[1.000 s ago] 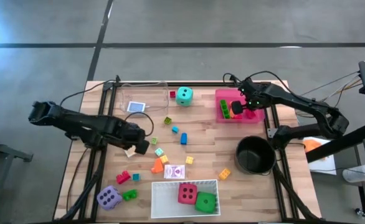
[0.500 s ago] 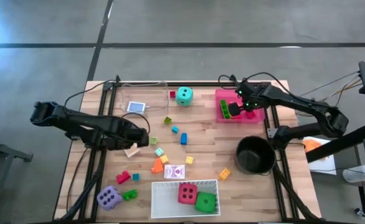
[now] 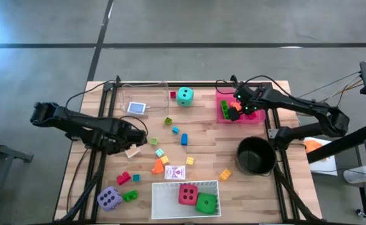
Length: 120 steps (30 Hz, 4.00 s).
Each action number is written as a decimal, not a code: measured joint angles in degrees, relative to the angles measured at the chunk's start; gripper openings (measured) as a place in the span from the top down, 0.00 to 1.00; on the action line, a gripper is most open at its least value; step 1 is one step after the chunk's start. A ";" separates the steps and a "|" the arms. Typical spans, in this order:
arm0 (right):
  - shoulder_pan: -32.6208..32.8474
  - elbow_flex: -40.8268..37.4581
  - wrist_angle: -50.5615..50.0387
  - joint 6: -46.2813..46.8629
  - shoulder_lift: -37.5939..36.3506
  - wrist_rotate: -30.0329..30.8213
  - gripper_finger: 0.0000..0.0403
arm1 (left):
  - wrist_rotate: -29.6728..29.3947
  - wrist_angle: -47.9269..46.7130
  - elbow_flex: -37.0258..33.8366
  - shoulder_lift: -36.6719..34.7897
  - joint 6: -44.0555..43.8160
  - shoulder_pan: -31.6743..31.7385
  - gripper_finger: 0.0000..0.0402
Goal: Pick & Place Toys
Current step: Put the yellow deck of cards into the transparent bin
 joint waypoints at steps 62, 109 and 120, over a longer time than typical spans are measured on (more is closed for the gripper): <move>0.72 12.90 1.21 -10.02 -3.55 -0.93 0.09 | -5.86 16.77 -9.01 -2.56 -18.80 -0.07 0.24; 0.73 12.83 1.27 -9.84 -3.55 -0.96 0.09 | -6.58 12.03 -8.18 -2.80 -34.85 0.61 0.01; 0.72 12.83 1.30 -9.84 -3.55 -0.96 0.09 | -6.99 12.16 -8.42 -0.48 -34.67 1.20 0.01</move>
